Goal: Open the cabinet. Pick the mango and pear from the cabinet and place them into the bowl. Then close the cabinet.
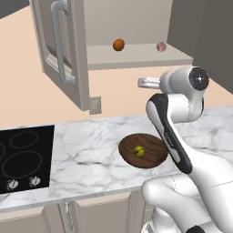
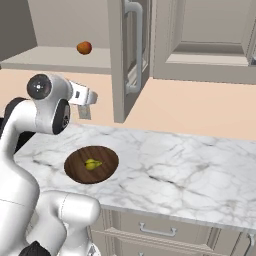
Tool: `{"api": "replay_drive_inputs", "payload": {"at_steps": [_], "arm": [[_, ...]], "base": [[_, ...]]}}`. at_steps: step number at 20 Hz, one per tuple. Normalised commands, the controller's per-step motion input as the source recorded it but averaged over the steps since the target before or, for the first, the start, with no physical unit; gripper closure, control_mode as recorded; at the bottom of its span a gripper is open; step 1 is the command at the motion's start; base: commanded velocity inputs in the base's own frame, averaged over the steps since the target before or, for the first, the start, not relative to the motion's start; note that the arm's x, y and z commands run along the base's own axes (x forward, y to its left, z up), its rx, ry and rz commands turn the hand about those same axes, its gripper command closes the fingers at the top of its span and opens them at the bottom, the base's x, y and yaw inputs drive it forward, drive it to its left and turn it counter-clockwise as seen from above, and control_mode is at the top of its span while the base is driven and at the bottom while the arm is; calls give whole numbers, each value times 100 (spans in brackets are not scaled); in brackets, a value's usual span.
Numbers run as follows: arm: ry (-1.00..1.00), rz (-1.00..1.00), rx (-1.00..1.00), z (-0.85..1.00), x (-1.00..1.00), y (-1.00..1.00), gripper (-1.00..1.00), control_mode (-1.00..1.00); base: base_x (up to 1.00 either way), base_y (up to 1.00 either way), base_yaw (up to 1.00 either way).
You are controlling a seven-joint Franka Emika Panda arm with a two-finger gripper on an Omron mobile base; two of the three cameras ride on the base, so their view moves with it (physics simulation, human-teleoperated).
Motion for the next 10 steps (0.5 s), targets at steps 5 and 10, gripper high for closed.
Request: {"api": "replay_drive_inputs", "payload": {"at_steps": [5,10], "arm": [[-3,8,-12,100,-14,25,-100,-100],[-13,11,-14,69,-10,19,-100,-100]], "base": [[0,0,0],[0,0,0]]}}
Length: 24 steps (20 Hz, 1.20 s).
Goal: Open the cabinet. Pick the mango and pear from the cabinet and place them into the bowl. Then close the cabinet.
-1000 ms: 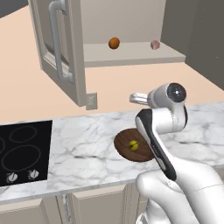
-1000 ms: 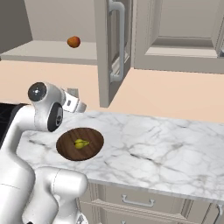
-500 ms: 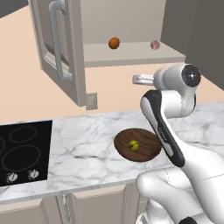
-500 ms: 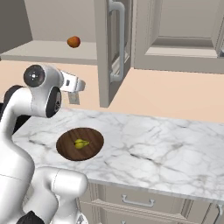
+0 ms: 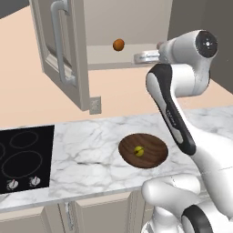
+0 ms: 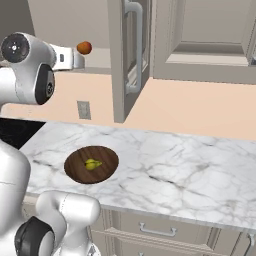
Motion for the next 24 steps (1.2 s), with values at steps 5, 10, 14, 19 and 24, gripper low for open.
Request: {"api": "replay_drive_inputs", "payload": {"at_steps": [5,10,14,19,24], "arm": [[-2,1,-2,2,44,0,-100,-100],[11,0,0,0,82,0,-100,-100],[7,-1,0,0,90,6,-100,-100],[1,-3,0,0,83,22,-100,-100],[0,-5,0,0,53,39,-100,-100]], "base": [[0,0,0],[0,0,0],[0,0,0],[0,0,0],[0,0,0]]}}
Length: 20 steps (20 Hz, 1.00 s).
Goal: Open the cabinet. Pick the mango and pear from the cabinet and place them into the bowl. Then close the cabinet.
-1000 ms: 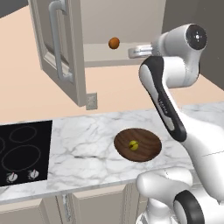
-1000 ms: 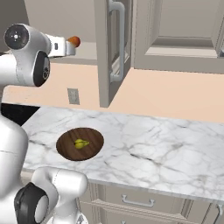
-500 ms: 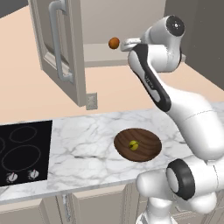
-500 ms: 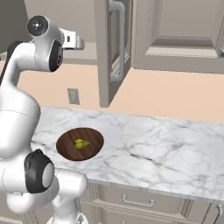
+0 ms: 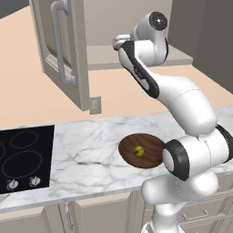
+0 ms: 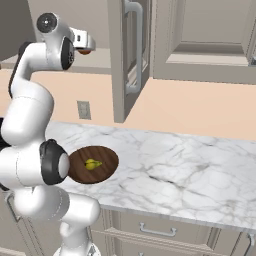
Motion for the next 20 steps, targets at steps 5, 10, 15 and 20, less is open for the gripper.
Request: {"api": "replay_drive_inputs", "payload": {"at_steps": [5,10,15,20], "arm": [[0,0,0,0,3,2,-100,-100],[0,0,0,-13,36,0,-100,-100],[0,0,0,-13,52,1,-100,-100],[1,0,3,0,66,18,-100,-100]], "base": [[0,0,0],[0,0,0],[0,0,0],[0,0,0]]}}
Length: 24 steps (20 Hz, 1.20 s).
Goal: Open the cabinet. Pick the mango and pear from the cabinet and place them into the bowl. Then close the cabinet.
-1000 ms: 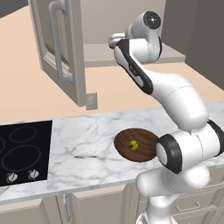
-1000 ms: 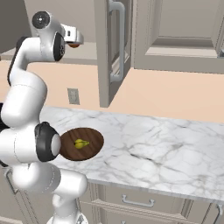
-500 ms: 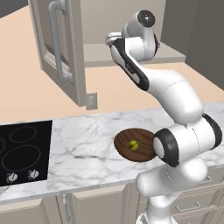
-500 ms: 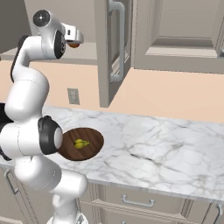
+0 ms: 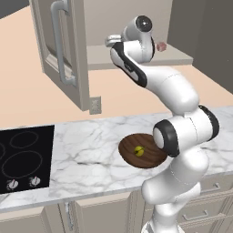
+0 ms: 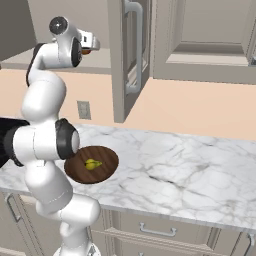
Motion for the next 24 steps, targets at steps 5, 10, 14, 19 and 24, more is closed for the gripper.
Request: {"api": "replay_drive_inputs", "payload": {"at_steps": [5,10,14,19,24], "arm": [[0,0,1,0,25,5,-100,-100],[0,0,0,-1,5,0,-100,-100],[0,0,0,-21,6,0,-100,-100],[0,0,0,-8,21,0,-100,-100],[0,0,0,-7,54,0,-100,-100]], "base": [[0,0,0],[0,0,0],[0,0,0],[0,0,0],[0,0,0]]}}
